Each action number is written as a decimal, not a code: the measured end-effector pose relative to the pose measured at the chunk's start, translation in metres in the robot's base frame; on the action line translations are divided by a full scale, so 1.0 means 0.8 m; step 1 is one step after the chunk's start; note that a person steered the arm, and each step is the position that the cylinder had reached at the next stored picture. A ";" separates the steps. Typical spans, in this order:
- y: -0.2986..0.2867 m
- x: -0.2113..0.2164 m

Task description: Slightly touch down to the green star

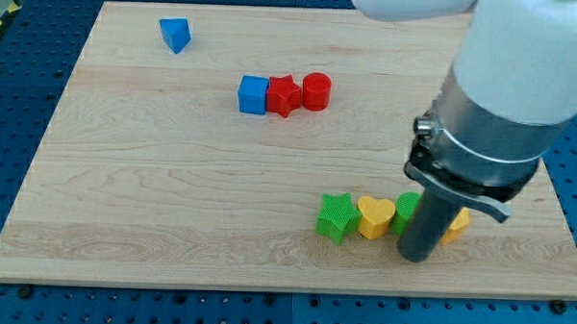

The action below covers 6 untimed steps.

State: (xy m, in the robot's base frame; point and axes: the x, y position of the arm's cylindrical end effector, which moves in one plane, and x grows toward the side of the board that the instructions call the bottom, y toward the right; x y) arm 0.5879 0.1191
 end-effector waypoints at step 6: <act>-0.093 0.020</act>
